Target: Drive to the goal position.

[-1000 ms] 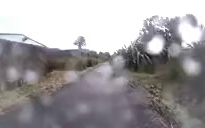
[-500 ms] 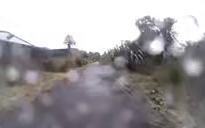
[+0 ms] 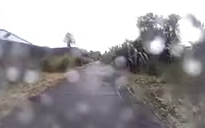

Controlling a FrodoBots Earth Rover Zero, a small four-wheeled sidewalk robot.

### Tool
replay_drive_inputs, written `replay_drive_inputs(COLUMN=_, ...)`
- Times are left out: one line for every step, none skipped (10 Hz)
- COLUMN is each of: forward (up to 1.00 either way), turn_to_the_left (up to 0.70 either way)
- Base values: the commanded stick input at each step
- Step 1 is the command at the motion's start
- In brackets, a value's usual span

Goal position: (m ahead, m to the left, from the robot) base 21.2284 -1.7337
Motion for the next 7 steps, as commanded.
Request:
replay_drive_inputs(forward=1.0, turn_to_the_left=0.0)
replay_drive_inputs(forward=1.0, turn_to_the_left=0.0)
replay_drive_inputs(forward=1.0, turn_to_the_left=0.0)
replay_drive_inputs(forward=1.0, turn_to_the_left=0.0)
replay_drive_inputs(forward=1.0, turn_to_the_left=0.0)
replay_drive_inputs(forward=1.0, turn_to_the_left=0.0)
replay_drive_inputs(forward=1.0, turn_to_the_left=0.0)
